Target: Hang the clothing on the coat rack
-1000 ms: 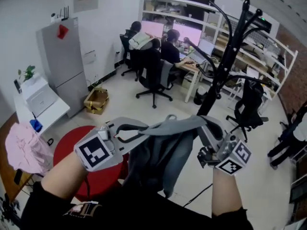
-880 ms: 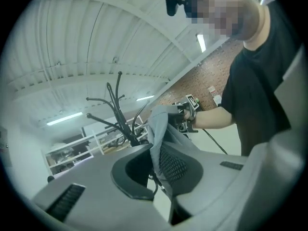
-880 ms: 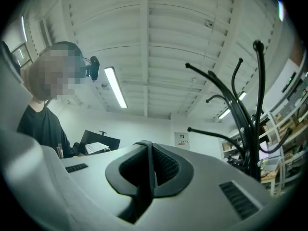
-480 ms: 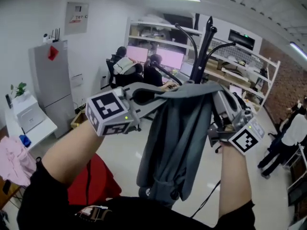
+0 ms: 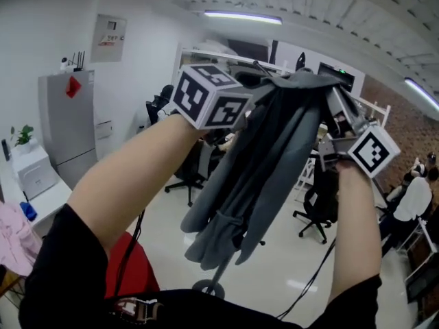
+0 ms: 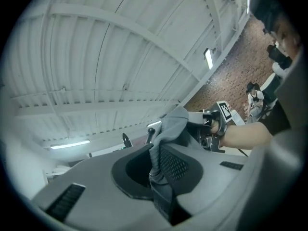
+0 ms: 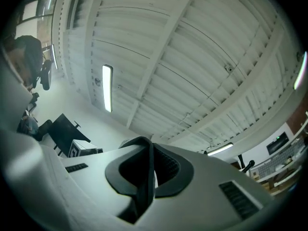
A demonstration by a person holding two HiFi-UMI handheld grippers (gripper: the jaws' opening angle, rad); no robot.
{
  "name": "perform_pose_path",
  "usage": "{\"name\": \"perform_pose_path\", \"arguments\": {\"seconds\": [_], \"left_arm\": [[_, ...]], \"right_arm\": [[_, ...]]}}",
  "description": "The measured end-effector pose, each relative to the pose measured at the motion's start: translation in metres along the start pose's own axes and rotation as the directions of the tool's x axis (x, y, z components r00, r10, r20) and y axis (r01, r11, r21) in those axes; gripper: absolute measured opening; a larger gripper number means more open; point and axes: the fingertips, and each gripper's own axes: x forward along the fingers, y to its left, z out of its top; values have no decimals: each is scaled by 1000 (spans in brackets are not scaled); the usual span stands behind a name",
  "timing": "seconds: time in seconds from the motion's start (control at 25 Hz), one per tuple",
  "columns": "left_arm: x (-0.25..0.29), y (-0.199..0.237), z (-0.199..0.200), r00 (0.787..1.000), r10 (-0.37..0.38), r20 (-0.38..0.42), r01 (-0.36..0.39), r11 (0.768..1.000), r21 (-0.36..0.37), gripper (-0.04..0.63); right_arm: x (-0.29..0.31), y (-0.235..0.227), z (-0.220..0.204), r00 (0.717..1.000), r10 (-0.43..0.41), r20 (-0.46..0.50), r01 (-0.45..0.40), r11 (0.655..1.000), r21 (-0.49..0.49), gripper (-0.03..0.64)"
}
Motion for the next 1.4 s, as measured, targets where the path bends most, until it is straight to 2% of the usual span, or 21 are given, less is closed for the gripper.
{"name": "perform_pose_path", "arguments": {"seconds": [0.08, 0.16, 0.24, 0.4, 0.52, 0.64, 0.8, 1.08, 1.24, 1.4], "left_arm": [[9, 15, 10, 1000, 19, 3, -19, 1000, 0, 11], [19, 28, 18, 999, 37, 1, -37, 999, 3, 11], [31, 37, 23, 999, 50, -4, -50, 999, 2, 11], [59, 51, 29, 997, 75, -22, -75, 997, -6, 11], [76, 60, 22, 995, 90, -40, -91, 995, -37, 11], [88, 59, -6, 992, 92, -89, -97, 993, -62, 11], [96, 44, -36, 991, 56, -120, -66, 995, -81, 12], [91, 31, -49, 993, 25, -118, -38, 994, -106, 12], [83, 23, -51, 997, 16, -81, -28, 989, -147, 12], [68, 10, -48, 999, 35, -4, -35, 985, -166, 12]], "right_arm": [[8, -16, 5, 999, -39, -1, 39, 999, 3, 11], [11, -39, 7, 994, -113, -15, 113, 994, -5, 11], [10, -63, 7, 982, -184, -37, 183, 982, -38, 11], [20, -95, 6, 963, -256, -87, 246, 963, -115, 12], [26, -115, -14, 928, -334, -165, 304, 935, -180, 12], [27, -119, -47, 891, -371, -262, 307, 917, -255, 12], [22, -105, -80, 878, -323, -353, 238, 935, -265, 14], [17, -71, -113, 869, -226, -441, 166, 971, -171, 15], [18, -47, -115, 892, -168, -420, 174, 984, -23, 15], [5, -38, -111, 924, -145, -355, 197, 973, 117, 15]]}}
